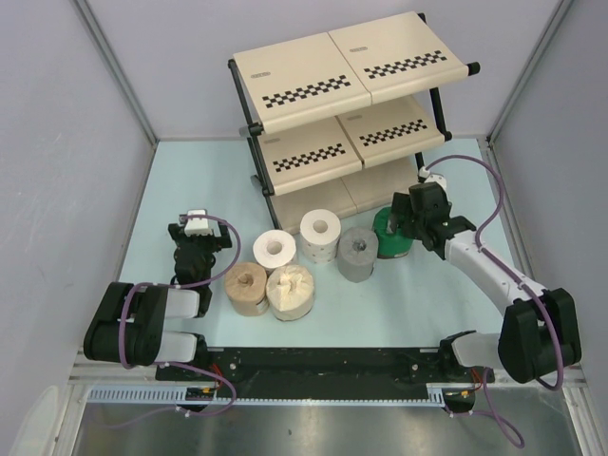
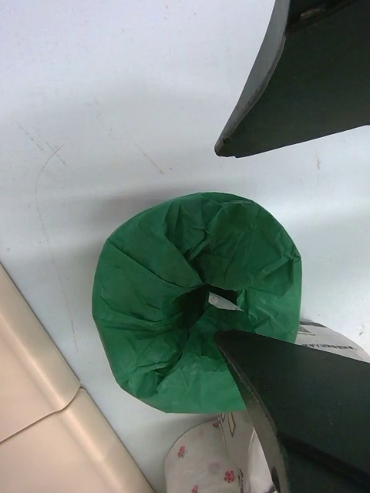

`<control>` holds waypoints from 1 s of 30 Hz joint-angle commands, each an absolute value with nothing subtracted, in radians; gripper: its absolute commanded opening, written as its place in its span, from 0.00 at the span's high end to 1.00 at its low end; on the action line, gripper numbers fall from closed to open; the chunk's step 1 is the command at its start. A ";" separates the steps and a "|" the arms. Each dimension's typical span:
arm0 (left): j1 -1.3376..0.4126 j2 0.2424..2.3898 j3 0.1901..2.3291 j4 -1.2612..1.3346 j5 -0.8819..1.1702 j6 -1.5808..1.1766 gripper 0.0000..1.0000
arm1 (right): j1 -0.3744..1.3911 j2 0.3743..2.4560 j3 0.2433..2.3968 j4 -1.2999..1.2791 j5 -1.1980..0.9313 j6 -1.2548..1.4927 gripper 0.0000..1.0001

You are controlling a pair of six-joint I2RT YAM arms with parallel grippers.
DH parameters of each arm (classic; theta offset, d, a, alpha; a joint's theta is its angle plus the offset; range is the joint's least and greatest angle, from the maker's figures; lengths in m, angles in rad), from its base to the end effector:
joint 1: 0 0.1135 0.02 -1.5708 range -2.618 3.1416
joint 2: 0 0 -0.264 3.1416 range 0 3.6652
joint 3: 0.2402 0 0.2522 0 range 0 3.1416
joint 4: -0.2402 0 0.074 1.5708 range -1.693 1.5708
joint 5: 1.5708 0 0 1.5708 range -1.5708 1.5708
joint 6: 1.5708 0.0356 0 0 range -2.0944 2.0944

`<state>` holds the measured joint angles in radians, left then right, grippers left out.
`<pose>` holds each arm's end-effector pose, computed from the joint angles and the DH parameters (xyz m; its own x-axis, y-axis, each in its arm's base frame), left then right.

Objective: Place and organize the paper towels onto the shelf

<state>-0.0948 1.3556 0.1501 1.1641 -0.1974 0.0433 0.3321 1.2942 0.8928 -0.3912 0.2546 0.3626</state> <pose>0.2157 -0.0135 0.1595 -0.0456 0.0470 -0.9979 -0.1004 0.9936 0.0514 0.2610 0.0805 0.2497 -0.6821 0.1279 -0.7200 0.1001 0.9917 0.0813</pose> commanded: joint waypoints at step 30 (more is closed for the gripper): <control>-0.089 1.342 0.163 1.201 -0.176 0.037 0.00 | 0.328 1.356 0.894 -0.373 0.313 0.408 0.30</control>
